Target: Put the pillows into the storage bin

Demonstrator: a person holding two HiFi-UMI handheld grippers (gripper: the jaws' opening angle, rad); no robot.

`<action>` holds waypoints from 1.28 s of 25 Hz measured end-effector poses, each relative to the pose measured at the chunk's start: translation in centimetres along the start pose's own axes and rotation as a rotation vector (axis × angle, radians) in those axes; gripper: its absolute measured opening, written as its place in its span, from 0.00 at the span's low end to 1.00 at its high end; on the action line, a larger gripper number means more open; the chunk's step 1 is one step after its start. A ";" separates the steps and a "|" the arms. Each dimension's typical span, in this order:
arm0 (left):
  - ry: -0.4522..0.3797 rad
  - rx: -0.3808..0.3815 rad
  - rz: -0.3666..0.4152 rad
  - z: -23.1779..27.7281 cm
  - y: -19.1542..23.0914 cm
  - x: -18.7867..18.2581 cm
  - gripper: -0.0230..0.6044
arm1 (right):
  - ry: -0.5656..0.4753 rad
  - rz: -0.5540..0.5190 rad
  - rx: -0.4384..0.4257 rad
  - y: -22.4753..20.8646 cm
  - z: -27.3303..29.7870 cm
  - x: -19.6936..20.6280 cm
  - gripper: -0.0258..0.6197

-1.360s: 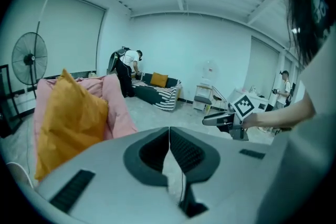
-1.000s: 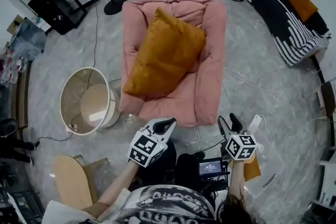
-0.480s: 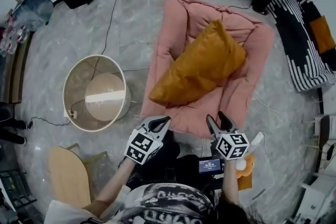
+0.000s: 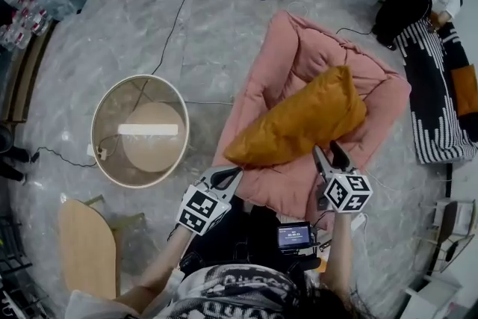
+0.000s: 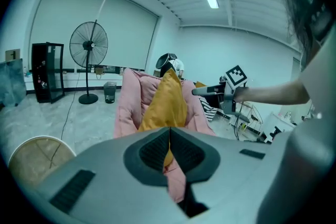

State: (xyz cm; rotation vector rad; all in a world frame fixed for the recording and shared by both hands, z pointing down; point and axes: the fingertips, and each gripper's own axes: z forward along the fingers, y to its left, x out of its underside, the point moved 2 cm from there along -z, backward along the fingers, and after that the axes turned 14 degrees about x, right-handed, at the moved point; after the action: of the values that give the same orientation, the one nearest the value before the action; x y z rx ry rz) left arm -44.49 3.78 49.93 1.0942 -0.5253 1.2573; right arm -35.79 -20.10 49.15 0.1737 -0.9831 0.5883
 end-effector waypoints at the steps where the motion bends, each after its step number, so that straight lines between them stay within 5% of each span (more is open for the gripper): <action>1: -0.008 -0.010 -0.007 0.2 0.2 -0.2 0.06 | -0.013 -0.018 0.002 -0.7 0.8 -1.3 0.41; 10: -0.049 -0.166 -0.062 1.0 2.6 -1.2 0.06 | -0.115 -0.138 -0.003 -6.3 9.2 -11.1 0.50; 17: -0.106 -0.292 -0.123 1.4 3.1 -2.6 0.06 | -0.067 -0.180 -0.052 -7.3 15.5 -12.5 0.54; 24: -0.092 -0.280 -0.127 1.1 1.9 -2.7 0.06 | -0.094 -0.156 -0.073 -5.1 14.1 -11.7 0.25; 32: -0.101 -0.222 -0.054 -1.1 1.4 -2.7 0.06 | -0.183 0.014 -0.056 -3.2 5.2 -11.1 0.14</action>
State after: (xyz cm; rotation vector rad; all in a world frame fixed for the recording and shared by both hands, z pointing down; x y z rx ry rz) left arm -46.83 3.35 47.78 0.9809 -0.6911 1.0728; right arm -42.50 -29.11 43.26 0.1731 -1.1774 0.5639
